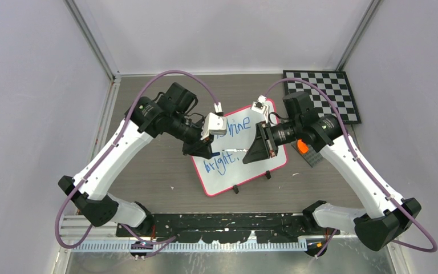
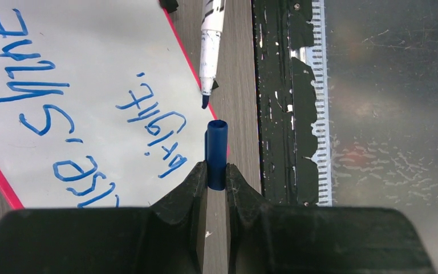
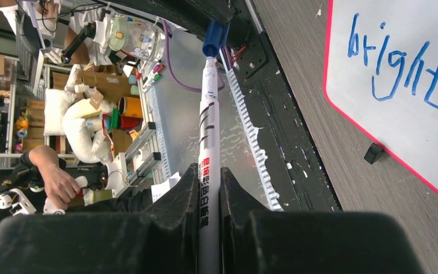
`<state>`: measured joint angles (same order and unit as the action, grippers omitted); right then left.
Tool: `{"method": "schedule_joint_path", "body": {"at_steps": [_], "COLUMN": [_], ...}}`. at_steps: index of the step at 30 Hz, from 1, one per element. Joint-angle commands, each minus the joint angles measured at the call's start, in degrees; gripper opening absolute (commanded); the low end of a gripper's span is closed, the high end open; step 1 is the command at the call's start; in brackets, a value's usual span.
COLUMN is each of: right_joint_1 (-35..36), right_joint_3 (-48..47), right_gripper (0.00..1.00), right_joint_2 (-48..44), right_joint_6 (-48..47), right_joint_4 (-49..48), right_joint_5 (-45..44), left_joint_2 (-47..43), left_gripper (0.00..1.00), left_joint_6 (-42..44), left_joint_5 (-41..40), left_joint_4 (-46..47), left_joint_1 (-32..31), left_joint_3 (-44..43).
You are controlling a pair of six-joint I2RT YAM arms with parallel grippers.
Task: Write a sentence on the whiteboard
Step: Close the whiteboard marker at the center of the board.
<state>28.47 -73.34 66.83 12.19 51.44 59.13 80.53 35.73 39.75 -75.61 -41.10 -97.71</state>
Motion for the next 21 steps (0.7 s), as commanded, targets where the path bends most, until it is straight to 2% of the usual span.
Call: {"method": "schedule_joint_path", "body": {"at_steps": [1, 21], "right_joint_1": [0.9, 3.1], "right_joint_3": [-0.8, -2.4], "right_gripper": [0.0, 0.0], "right_joint_2": [0.2, 0.9], "right_joint_6": [-1.9, -5.0], "right_joint_4": [0.7, 3.2], "right_joint_5": [0.1, -1.3], "left_joint_2": [0.3, 0.2], "left_gripper": [0.0, 0.0], "left_joint_6": [1.2, 4.8], "left_joint_5": [1.6, 0.1], "left_joint_4": [-0.5, -3.1], "left_joint_1": [-0.4, -2.0], "left_joint_3": [-2.5, -1.3]}}
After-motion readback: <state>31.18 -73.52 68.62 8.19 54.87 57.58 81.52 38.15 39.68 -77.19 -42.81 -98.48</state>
